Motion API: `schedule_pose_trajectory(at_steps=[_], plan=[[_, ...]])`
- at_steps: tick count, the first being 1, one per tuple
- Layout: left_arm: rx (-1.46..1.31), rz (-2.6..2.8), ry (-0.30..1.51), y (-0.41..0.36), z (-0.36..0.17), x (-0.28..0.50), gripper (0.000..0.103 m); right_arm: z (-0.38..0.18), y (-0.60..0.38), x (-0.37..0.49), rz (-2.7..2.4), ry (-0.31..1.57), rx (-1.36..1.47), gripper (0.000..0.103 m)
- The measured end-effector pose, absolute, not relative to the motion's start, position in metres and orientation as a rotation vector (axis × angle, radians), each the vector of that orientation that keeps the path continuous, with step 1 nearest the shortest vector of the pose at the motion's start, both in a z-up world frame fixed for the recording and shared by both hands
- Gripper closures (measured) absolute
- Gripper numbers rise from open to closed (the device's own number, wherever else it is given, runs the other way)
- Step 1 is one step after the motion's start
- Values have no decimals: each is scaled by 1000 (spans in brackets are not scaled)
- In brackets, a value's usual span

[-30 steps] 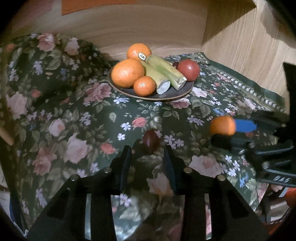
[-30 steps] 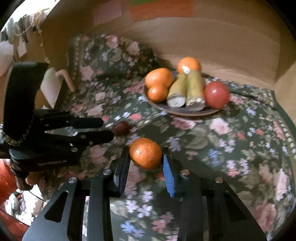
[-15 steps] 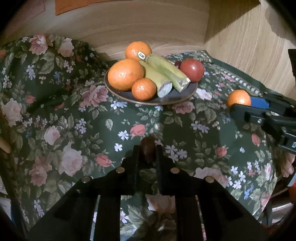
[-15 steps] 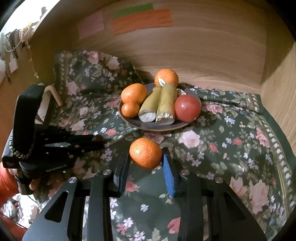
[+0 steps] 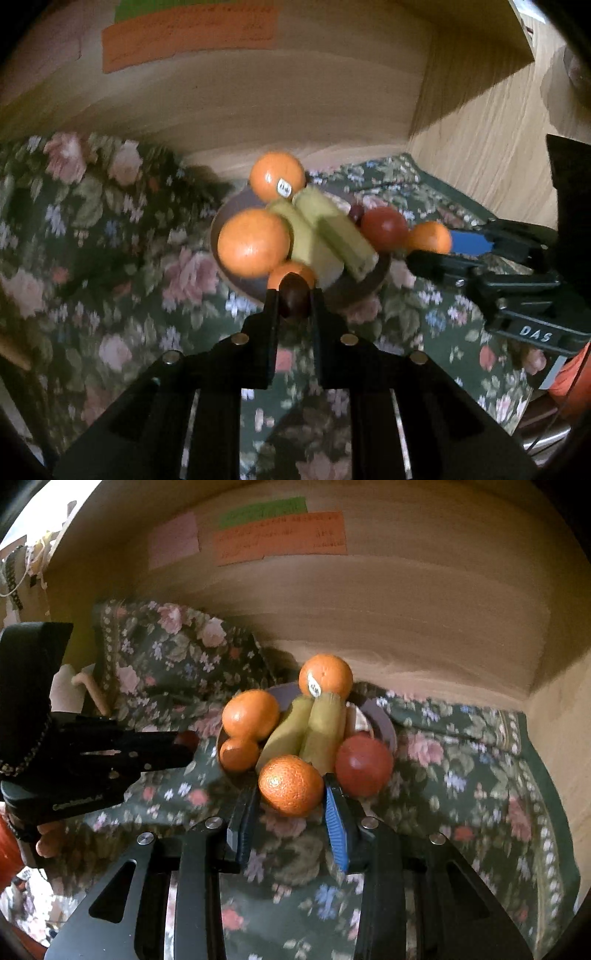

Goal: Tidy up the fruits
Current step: 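Lower the tangerine onto the plate with the right tool and open it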

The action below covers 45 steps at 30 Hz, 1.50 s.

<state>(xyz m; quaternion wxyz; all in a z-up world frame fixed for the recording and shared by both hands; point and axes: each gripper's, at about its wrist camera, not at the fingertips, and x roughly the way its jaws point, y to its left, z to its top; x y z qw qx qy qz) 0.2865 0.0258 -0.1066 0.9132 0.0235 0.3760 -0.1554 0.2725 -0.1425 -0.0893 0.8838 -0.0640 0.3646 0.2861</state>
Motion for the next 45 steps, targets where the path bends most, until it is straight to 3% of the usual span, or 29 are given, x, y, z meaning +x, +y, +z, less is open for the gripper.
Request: schedule_pose_trajectory(at_steps=[28,33,45], plan=[[38,-354,820,14,-123,336,84,-118,-105,332,647,833,-193,71],[37,-355,821,14,-123,336,83,-119,-108,334,652,856,-168,62],[40,-332,805,18,-118,330,79,-110,-113,325,652,839,-153,61]])
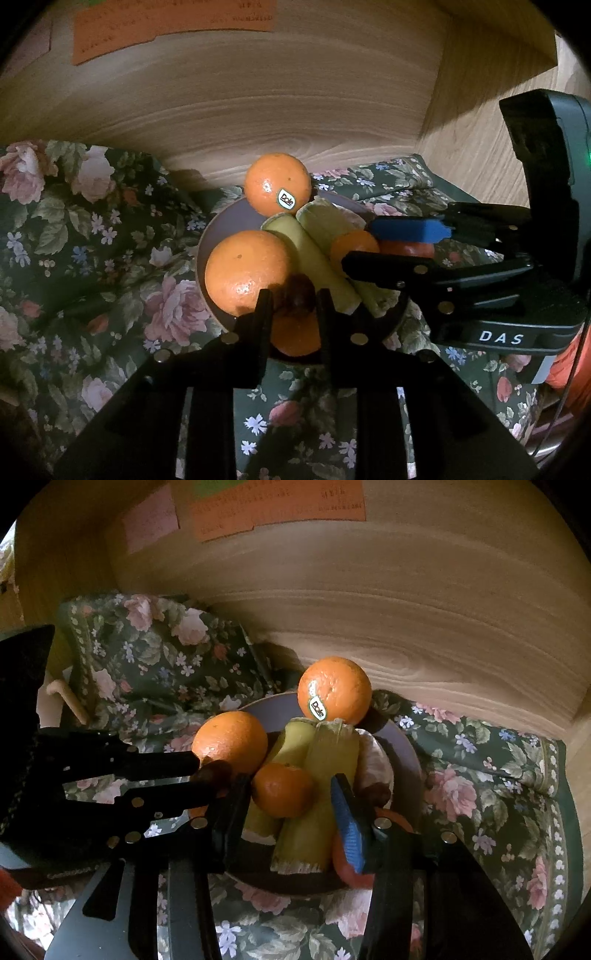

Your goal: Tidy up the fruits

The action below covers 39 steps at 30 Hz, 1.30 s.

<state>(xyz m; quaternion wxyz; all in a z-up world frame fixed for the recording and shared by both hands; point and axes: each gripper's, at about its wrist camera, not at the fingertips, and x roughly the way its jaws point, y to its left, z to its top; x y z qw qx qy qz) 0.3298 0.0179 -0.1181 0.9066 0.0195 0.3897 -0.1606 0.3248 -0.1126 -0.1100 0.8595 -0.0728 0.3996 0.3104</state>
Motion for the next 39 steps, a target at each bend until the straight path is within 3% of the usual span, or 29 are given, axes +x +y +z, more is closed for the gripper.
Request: schedule_pose_trajectory(at_steps=[15,29,37,39], plan=[[11,-322,742,25,-97,308,79,-96,-120,309,635,790,-153,61],[33,-151,322,20,0,193,79,14,-166,207,535,404,-45,61],[29,-112,173,8,27,123,62,46,-188,145,479,243,22,50],[27,-101,148,7,31,110,45,49,-189,135,468,223,25,45]])
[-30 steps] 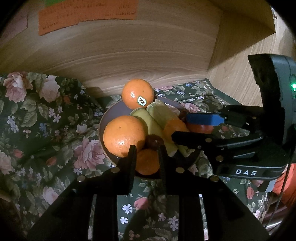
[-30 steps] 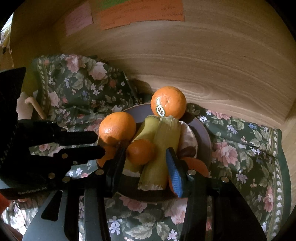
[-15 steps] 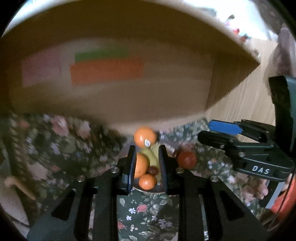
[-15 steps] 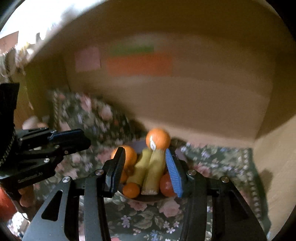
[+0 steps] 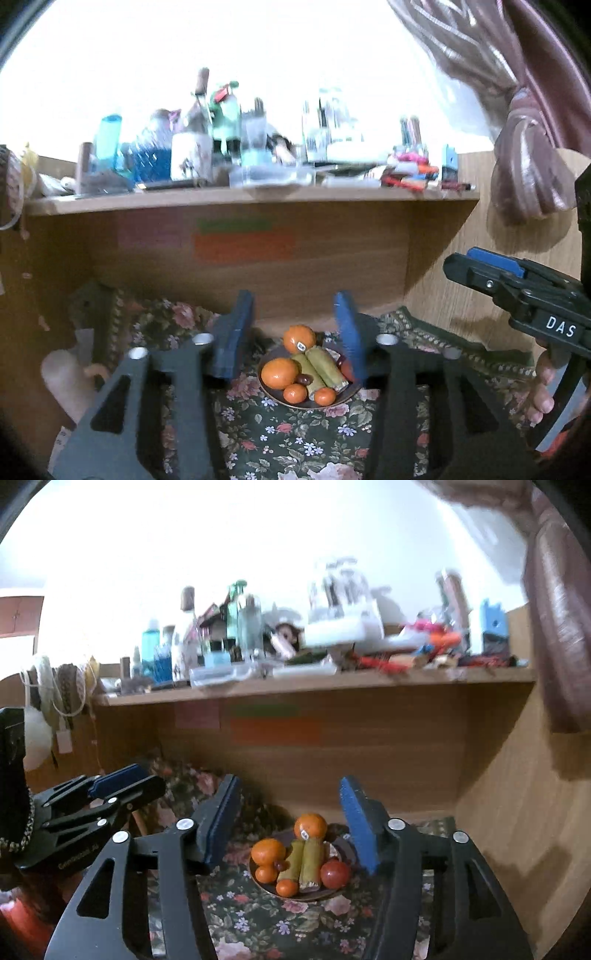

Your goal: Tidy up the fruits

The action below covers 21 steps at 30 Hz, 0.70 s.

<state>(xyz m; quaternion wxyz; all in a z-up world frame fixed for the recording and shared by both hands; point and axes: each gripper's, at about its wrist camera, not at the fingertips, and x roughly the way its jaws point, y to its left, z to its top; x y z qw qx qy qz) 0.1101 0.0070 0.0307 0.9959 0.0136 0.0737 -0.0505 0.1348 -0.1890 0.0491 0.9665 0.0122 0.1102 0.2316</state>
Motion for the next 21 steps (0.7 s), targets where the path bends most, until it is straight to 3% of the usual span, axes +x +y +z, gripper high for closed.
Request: schedule_pose_trajectory(at_steps=[7,12,15,21], plan=[[23,-87,103,0,42,75,33,58,-194,100,414,153,17,18],[3,-71,77,1,42,56,13,59,-196,82,389,128,8,5],[2,-56,59,2,42,46,8,60,-197,76,380,118,9,0],[4,-47,34,3,43,33,3,60,-194,68,375,108,5,0]])
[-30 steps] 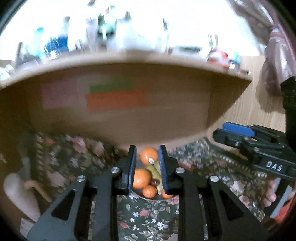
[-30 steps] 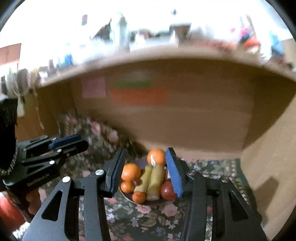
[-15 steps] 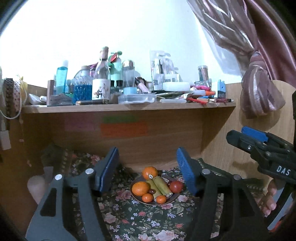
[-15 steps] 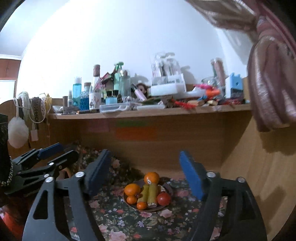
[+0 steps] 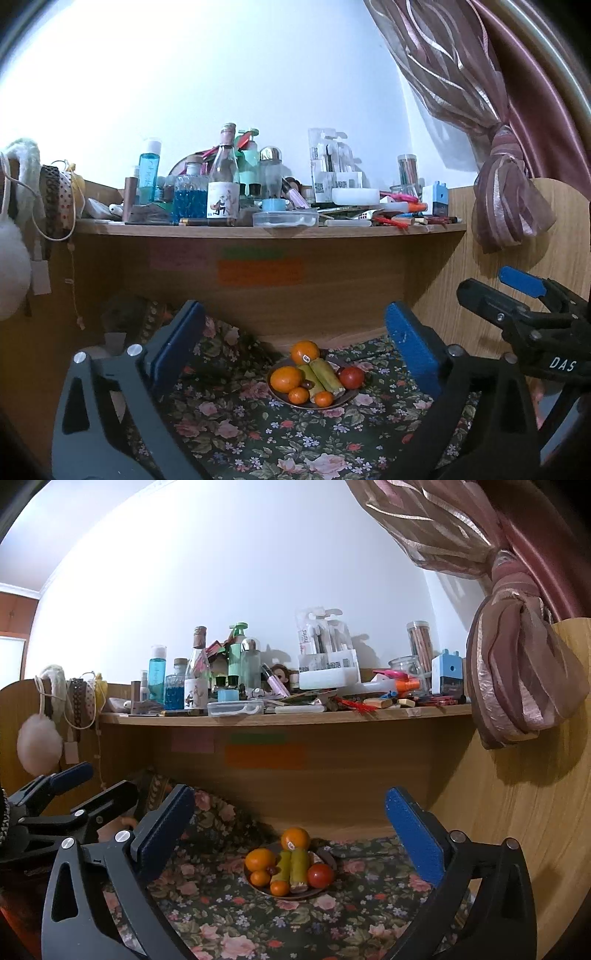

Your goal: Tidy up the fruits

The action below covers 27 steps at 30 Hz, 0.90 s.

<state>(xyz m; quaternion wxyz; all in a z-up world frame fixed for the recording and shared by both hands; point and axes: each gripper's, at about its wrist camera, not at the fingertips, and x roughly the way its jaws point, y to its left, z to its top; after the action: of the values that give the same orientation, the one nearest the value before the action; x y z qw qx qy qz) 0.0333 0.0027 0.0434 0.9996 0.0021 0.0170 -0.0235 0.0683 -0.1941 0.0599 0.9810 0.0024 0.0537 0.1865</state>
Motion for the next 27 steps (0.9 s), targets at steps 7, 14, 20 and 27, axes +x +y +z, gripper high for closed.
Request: schedule_pose_trajectory(at_steps=[7,14,20,27], plan=[[14,-48,22,2,43,28,2,60,-195,66,377,105,5,0],[21,-51,23,2,42,28,1,60,-194,64,366,106,10,0],[25,-50,26,0,42,29,1,60,-193,65,360,107,11,0],[21,-57,37,2,40,34,1,58,-196,69,362,111,7,0]])
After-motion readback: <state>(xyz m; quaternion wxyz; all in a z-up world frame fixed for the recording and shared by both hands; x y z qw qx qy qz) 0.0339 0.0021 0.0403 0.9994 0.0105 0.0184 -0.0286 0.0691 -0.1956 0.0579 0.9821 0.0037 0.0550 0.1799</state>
